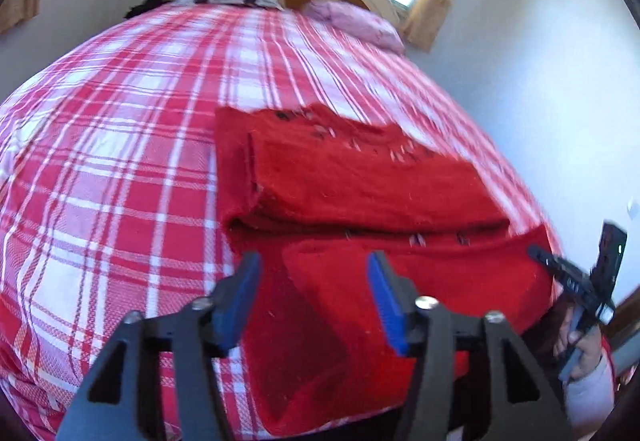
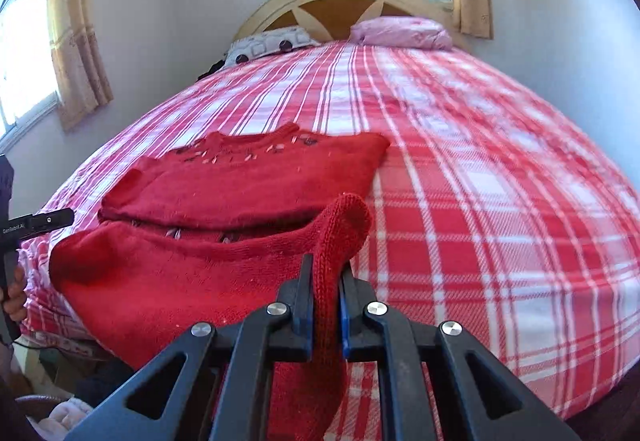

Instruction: Fold small clothes

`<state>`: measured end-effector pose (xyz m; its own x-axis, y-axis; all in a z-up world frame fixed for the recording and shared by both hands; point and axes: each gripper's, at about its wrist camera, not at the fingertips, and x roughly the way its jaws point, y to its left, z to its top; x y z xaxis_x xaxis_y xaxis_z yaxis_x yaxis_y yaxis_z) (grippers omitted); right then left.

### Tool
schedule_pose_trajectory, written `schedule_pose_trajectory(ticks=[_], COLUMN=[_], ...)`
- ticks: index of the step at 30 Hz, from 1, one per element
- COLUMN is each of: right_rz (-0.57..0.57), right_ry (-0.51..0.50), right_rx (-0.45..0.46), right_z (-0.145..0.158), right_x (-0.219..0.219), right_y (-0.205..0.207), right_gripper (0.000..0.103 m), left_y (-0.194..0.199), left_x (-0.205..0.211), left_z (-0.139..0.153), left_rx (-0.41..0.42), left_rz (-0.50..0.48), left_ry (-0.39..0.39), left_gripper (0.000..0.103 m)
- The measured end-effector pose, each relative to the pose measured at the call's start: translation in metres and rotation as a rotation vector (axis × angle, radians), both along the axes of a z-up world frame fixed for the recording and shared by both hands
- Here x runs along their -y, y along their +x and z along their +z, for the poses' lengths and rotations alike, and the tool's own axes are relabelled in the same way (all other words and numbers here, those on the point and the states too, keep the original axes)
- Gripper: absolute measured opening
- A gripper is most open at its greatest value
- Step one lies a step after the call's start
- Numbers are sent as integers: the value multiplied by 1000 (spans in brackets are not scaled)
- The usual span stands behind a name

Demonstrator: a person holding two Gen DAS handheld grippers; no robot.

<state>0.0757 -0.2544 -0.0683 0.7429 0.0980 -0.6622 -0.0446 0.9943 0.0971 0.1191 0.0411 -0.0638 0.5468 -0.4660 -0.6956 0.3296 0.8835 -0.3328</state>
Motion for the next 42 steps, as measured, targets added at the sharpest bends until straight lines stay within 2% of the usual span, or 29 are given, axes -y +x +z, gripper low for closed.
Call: schedule_pose_trajectory(ticks=[2, 7, 9, 11, 13, 14, 17, 20, 24, 28, 31, 33, 34, 35, 37, 42], right_rz=[10, 17, 16, 15, 22, 28, 37, 57, 89, 110, 105, 109, 109, 107, 99, 69], right_ry=[11, 24, 30, 40, 54, 58, 69, 129, 154, 119, 66, 48, 44, 48, 73, 126], right_rx=[-13, -24, -27, -34, -46, -44, -10, 39, 85, 109, 86, 71, 61, 53, 34, -3], right_z=[-5, -10, -12, -13, -14, -12, 3, 27, 53, 67, 64, 59, 55, 51, 43, 26], right_x=[-1, -8, -8, -7, -7, -7, -9, -5, -8, -14, -18, -18, -18, -17, -11, 0], right_y=[0, 1, 0, -1, -1, -2, -6, -6, 2, 17, 27, 29, 28, 27, 23, 20], right_gripper=[9, 9, 9, 9, 9, 9, 9, 9, 9, 9, 9, 9, 9, 9, 9, 9], left_y=[4, 12, 13, 14, 16, 16, 11, 4, 5, 19, 29, 33, 34, 36, 36, 44], left_x=[9, 21, 22, 18, 15, 14, 11, 9, 2, -1, 7, 12, 15, 17, 22, 37], left_z=[-6, -28, -31, -33, -37, -37, -27, -2, 33, 51, 50, 43, 37, 30, 17, -17], left_rx=[-18, -151, -167, -197, -231, -234, -182, -97, 19, 69, 49, 18, -1, -18, -35, -83], left_rz=[-29, -79, -71, -70, -72, -70, -59, -73, -41, -20, -42, -67, -79, -87, -103, -108], left_ry=[25, 21, -7, -66, -142, -160, -134, -145, -143, -129, -76, -56, -39, -16, 5, 123], left_gripper=[76, 76, 66, 28, 13, 11, 10, 10, 10, 10, 10, 18, 32, 55, 79, 80])
